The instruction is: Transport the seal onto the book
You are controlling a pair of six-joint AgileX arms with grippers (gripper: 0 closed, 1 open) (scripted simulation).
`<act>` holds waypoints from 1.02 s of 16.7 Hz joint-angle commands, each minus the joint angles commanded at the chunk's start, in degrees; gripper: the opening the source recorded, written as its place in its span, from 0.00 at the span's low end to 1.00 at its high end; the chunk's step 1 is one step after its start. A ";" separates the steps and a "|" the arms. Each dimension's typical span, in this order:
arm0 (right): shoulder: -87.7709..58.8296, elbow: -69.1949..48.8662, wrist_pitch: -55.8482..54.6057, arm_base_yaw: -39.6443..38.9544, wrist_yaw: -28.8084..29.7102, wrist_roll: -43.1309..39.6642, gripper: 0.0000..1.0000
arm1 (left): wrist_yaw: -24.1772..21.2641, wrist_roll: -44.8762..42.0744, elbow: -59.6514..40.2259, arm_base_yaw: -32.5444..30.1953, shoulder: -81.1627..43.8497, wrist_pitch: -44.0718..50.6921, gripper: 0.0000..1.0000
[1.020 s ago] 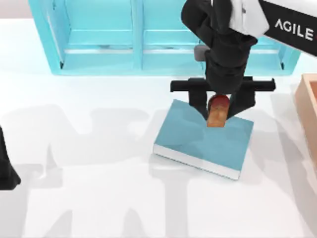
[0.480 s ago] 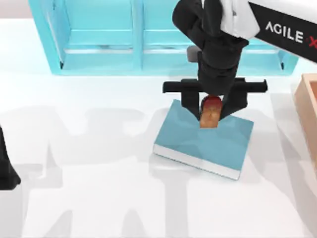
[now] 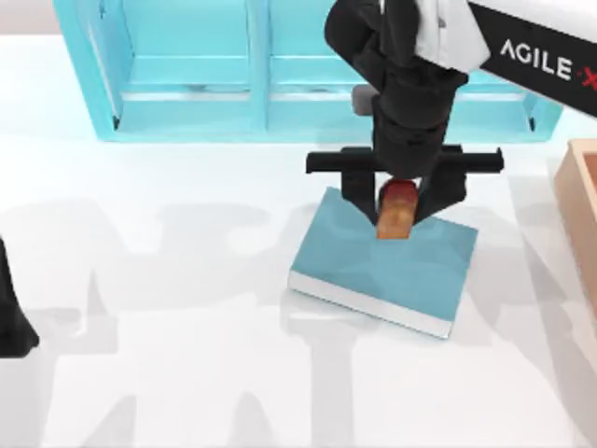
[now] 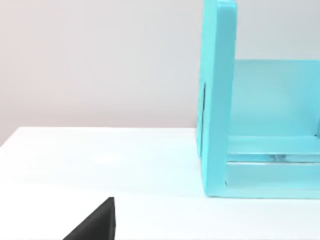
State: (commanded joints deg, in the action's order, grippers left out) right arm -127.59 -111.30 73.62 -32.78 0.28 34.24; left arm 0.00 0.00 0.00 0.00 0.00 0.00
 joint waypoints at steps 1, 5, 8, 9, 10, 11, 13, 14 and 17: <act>0.00 0.00 0.00 0.00 0.00 0.00 0.38 | 0.00 0.00 0.00 0.00 0.00 0.00 1.00; 0.00 0.00 0.00 0.00 0.00 0.00 0.68 | 0.00 0.00 0.00 0.00 0.00 0.00 1.00; 0.00 0.00 0.00 0.00 0.00 0.00 0.90 | 0.00 0.00 0.00 0.00 0.00 0.00 1.00; 0.00 0.00 0.00 0.00 0.00 0.00 0.98 | 0.00 0.00 0.00 0.00 0.00 0.00 1.00; 0.00 0.00 0.00 0.00 0.00 0.00 1.00 | 0.00 0.00 0.00 0.00 0.00 0.00 1.00; 0.00 0.00 0.00 0.00 0.00 0.00 1.00 | 0.00 0.00 0.00 0.00 0.00 0.00 1.00; 0.00 0.00 0.00 0.00 0.00 0.00 1.00 | 0.00 0.00 0.00 0.00 0.00 0.00 1.00; 0.00 0.00 0.00 0.00 0.00 0.00 1.00 | 0.00 0.00 0.00 0.00 0.00 0.00 1.00; 0.00 0.00 0.00 0.00 0.00 0.00 1.00 | 0.00 0.00 0.00 0.00 0.00 0.00 1.00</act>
State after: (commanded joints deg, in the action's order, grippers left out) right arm -127.59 -111.30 73.62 -32.78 0.28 34.24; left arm 0.00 0.00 0.00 0.00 0.00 0.00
